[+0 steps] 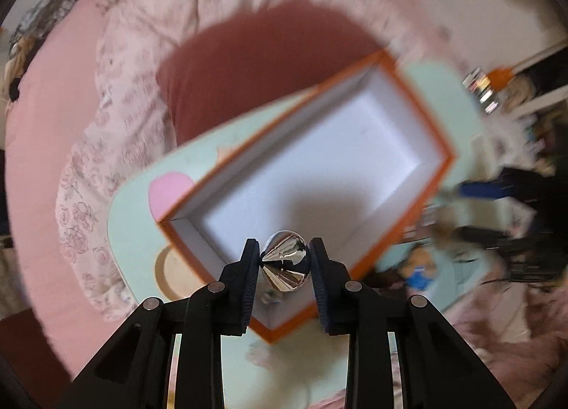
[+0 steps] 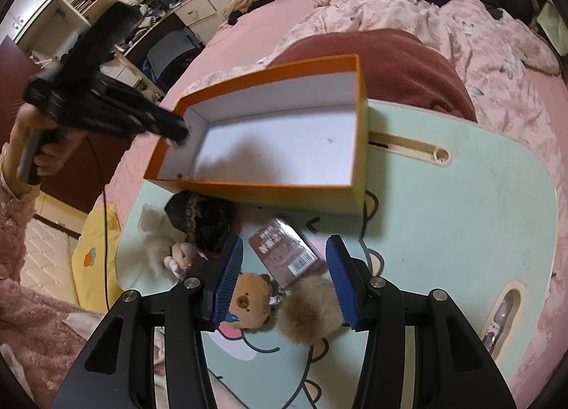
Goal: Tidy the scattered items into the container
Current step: 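Grasp the silver cone keychain in the box with the left gripper, lift it out, then grasp the small white figurine keychain with the right gripper while the left gripper sets the silver cone down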
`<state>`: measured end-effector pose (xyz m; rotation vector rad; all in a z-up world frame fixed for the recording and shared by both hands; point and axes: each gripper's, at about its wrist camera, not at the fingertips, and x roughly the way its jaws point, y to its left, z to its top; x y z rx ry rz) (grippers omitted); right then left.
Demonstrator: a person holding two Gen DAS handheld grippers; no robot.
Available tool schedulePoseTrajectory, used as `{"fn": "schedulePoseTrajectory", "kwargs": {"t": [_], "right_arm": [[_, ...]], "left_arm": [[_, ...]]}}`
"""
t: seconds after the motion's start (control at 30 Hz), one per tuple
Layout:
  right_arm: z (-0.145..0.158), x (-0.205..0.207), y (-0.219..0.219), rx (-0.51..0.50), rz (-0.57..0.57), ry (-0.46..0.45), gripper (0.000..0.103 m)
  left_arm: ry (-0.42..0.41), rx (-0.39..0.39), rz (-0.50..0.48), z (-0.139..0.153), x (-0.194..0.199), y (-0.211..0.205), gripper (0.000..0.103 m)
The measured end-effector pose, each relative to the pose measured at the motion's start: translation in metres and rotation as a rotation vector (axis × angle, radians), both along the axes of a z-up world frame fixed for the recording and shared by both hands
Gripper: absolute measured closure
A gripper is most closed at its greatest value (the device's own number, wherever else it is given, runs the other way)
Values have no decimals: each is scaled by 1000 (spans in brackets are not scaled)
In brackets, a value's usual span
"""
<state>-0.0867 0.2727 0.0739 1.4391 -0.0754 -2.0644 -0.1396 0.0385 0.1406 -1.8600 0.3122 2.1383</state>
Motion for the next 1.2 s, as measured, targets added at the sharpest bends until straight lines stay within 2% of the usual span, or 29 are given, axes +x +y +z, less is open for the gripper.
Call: {"fn": "schedulePoseTrajectory", "kwargs": {"t": [0.07, 0.17, 0.33, 0.4, 0.53, 0.57, 0.6, 0.7, 0.8, 0.87, 0.93, 1.0, 1.03, 1.07, 1.13, 1.2], "right_arm": [[8, -2, -10, -3, 34, 14, 53], [20, -12, -35, -36, 122, 16, 53], [17, -48, -101, -33, 293, -72, 55], [10, -62, -126, -25, 360, -123, 56], [-17, -85, -171, 5, 475, -259, 57], [-26, -89, -181, 6, 501, -305, 65], [-33, -90, -188, 9, 517, -338, 67], [-51, -94, -202, 80, 540, -369, 68], [-61, -94, -209, 68, 560, -405, 68], [-65, -93, -213, 83, 581, -397, 68], [-70, -88, -219, 154, 607, -347, 68], [-71, -83, -223, 207, 628, -272, 73], [-70, -81, -224, 229, 634, -240, 81], [-70, -79, -224, 243, 640, -218, 82], [-69, -76, -222, 250, 640, -193, 84], [-67, -80, -220, 229, 620, -189, 91]], "left_arm": [[45, 53, 20, 13, 15, -18, 76], [78, 126, 65, 14, 35, -51, 76], [70, 257, 180, -20, 62, -104, 76], [83, 284, 162, -33, 81, -105, 76], [24, 428, 127, -63, 102, -95, 76], [21, 437, 128, -71, 105, -92, 76], [20, 437, 132, -79, 105, -91, 76], [17, 468, 139, -92, 104, -91, 76], [8, 506, 144, -100, 100, -91, 76], [4, 494, 141, -105, 96, -88, 76], [4, 479, 134, -108, 93, -83, 76], [-3, 479, 132, -112, 90, -80, 76], [-7, 481, 133, -113, 89, -80, 76], [-8, 482, 135, -114, 89, -79, 76], [-31, 499, 117, -114, 89, -78, 76], [-25, 497, 121, -113, 90, -78, 76]]}}
